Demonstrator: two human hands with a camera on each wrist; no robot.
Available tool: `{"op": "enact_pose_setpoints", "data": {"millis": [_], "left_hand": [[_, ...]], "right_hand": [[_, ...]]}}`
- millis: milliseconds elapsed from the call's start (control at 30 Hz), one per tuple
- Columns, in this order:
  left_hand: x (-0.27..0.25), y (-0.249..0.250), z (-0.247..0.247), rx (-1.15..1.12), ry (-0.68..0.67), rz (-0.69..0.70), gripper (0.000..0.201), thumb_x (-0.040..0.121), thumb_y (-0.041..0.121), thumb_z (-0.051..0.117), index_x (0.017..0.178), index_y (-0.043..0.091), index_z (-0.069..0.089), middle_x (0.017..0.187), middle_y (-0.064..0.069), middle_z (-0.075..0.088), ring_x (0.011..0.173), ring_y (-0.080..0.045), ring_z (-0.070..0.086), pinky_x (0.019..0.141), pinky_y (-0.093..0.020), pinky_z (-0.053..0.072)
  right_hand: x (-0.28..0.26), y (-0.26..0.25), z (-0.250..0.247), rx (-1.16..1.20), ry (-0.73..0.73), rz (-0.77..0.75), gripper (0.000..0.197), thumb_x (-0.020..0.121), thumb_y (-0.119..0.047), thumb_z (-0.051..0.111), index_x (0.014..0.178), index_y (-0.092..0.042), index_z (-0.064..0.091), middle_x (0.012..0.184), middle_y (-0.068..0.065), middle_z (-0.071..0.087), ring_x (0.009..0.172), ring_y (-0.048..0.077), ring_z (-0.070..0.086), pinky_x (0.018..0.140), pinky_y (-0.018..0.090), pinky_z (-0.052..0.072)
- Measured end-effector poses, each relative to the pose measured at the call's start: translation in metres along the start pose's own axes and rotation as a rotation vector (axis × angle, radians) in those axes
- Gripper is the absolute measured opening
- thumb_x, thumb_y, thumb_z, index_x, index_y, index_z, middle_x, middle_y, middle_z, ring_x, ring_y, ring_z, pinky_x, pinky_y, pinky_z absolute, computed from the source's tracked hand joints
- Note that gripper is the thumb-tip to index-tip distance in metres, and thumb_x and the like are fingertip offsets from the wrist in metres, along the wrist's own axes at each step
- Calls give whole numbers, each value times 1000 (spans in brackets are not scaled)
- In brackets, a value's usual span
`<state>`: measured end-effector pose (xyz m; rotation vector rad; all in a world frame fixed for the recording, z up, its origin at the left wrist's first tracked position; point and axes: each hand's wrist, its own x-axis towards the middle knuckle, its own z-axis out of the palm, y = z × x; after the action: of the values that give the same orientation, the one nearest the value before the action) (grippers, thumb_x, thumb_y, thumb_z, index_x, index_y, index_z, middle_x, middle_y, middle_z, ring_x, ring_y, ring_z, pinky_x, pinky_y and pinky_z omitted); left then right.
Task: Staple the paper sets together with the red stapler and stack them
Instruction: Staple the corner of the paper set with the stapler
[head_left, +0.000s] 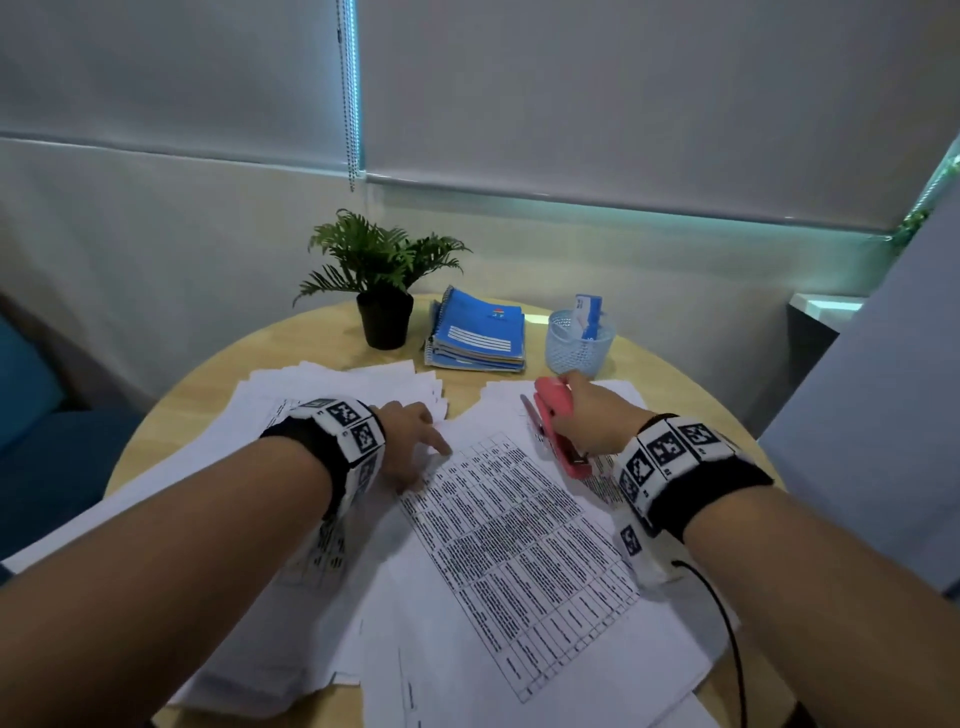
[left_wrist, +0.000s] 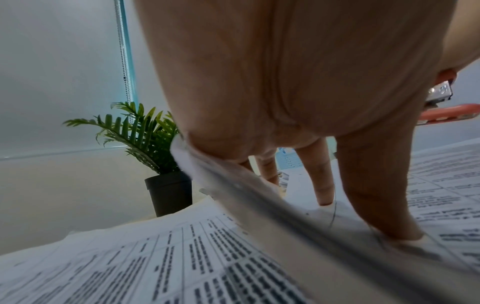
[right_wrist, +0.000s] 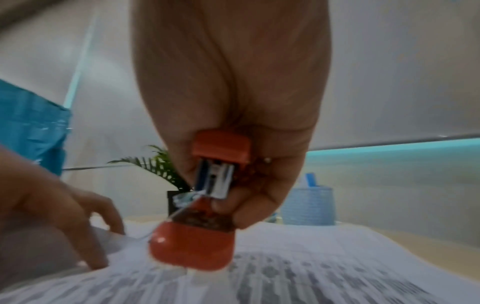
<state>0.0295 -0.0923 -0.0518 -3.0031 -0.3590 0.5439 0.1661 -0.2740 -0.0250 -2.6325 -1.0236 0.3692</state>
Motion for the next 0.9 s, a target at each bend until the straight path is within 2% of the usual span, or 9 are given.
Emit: {"op": "enact_pose_setpoints", "data": {"millis": [133,200,300,433,600,667,767,833,900], "left_hand": [[-2,2,-1,90,-19,41,58,84,52,58,138,48,36,158,4,7,138,-29,22,112,-41,25],[-2,2,1,50,-46,58,58,87,47,56,141,40,35,156,5,18,138,-22,29,114,-35,25],[-4,2,2,-96,-62,28,56,91,26,57,144,26,36,148,-1,37,133,-20,39,109,-31,30],[-4,3,3,-186,-63,23,61,93,17,55,147,24,28,147,-4,39,133,-22,39,106,-30,32],[-5,6,1,-139,-94,78,59,94,21,51,147,28,27,154,0,23,137,-19,31,108,-25,23],[-5,6,0,-117,-96,99,58,94,23,51,147,28,27,152,-3,26,137,-19,32,108,-28,24],[-3,5,1,-86,-81,117,58,93,24,51,147,28,28,148,-4,32,135,-19,32,109,-30,25],[-3,4,1,-75,-73,124,59,93,24,52,146,28,28,147,-3,33,135,-17,32,108,-29,26],[-3,4,0,-74,-67,127,59,93,24,52,146,29,29,148,-2,33,135,-17,32,107,-28,27]], "right_hand": [[-6,-27,11,-107,-176,-66,52,96,-28,48,141,-11,27,127,15,55,104,28,58,89,39,48],[-8,-38,18,-235,-246,-116,46,99,-25,43,139,-7,31,130,16,50,112,30,54,93,39,46],[-5,-47,29,-313,-283,-145,44,99,-21,42,139,-5,33,131,16,48,113,31,53,91,36,44],[10,-49,42,-258,-238,-78,43,98,-26,42,136,-9,31,119,16,58,104,31,57,78,32,41],[19,-45,50,-248,-257,-42,48,96,-30,42,139,-15,26,101,12,62,81,27,56,73,32,42],[19,-44,52,-260,-262,-37,50,97,-32,42,140,-17,24,90,8,58,73,24,54,70,31,41],[18,-46,55,-293,-235,-36,47,97,-34,39,139,-18,25,80,5,55,75,26,53,70,31,40],[18,-48,56,-312,-238,-33,46,98,-32,37,140,-18,25,86,8,57,79,27,54,72,33,41],[18,-50,56,-358,-247,-58,44,99,-28,36,140,-16,26,103,14,59,87,28,56,76,34,42]]}}
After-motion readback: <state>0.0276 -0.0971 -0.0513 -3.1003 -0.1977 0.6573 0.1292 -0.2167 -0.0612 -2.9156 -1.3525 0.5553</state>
